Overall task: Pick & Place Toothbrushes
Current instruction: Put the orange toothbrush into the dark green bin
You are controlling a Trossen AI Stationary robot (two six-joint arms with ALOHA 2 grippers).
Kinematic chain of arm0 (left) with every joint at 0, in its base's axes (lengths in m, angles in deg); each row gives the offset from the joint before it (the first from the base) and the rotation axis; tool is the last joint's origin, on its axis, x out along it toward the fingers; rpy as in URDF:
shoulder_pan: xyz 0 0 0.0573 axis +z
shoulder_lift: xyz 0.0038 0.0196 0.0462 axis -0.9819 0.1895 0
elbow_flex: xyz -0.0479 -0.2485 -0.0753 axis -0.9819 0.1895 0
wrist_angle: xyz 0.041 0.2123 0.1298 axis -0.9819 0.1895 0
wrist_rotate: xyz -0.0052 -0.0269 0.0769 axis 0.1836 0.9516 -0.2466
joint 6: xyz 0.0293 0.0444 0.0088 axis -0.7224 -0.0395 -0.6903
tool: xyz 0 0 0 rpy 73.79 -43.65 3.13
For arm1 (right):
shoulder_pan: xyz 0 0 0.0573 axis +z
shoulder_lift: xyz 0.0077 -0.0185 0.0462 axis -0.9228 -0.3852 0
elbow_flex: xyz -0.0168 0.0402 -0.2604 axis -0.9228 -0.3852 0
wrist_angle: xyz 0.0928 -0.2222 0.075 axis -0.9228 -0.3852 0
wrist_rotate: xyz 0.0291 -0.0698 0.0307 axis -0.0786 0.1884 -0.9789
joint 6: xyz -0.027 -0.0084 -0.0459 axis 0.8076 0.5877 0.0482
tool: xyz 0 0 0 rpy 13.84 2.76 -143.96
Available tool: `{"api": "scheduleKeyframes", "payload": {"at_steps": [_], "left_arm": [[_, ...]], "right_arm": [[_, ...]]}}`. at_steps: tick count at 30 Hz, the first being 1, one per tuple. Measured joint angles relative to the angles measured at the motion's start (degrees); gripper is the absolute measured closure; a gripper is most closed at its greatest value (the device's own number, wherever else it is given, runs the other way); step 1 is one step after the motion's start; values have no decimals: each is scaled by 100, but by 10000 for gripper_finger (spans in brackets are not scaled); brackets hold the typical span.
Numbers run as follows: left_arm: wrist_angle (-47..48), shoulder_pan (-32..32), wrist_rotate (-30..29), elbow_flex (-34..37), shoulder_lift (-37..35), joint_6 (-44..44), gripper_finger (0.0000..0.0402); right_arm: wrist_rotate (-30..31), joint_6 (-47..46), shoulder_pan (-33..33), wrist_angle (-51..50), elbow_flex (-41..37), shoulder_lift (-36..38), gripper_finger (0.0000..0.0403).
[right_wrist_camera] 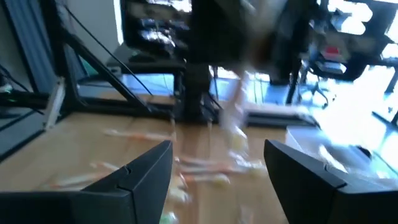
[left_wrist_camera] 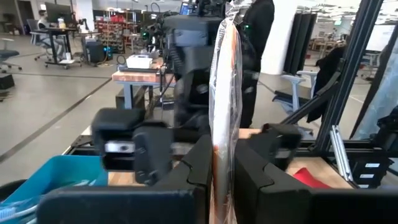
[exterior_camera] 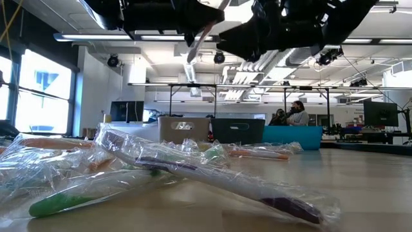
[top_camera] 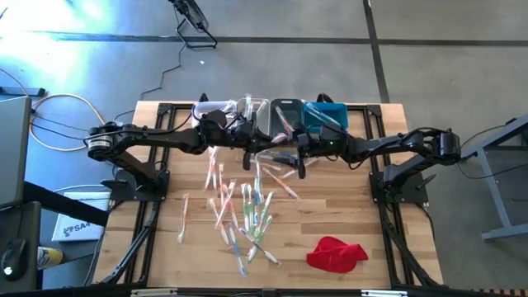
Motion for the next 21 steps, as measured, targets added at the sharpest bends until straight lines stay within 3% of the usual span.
{"api": "scheduleKeyframes", "payload": {"at_steps": [10,21], "left_arm": [[-48,0,0,0,0,0,375],[22,0,0,0,4,1,375]], "right_arm": [[1012,308,372,395,0,-22,156],[919,164,380,1791,81,-1013,156]]}}
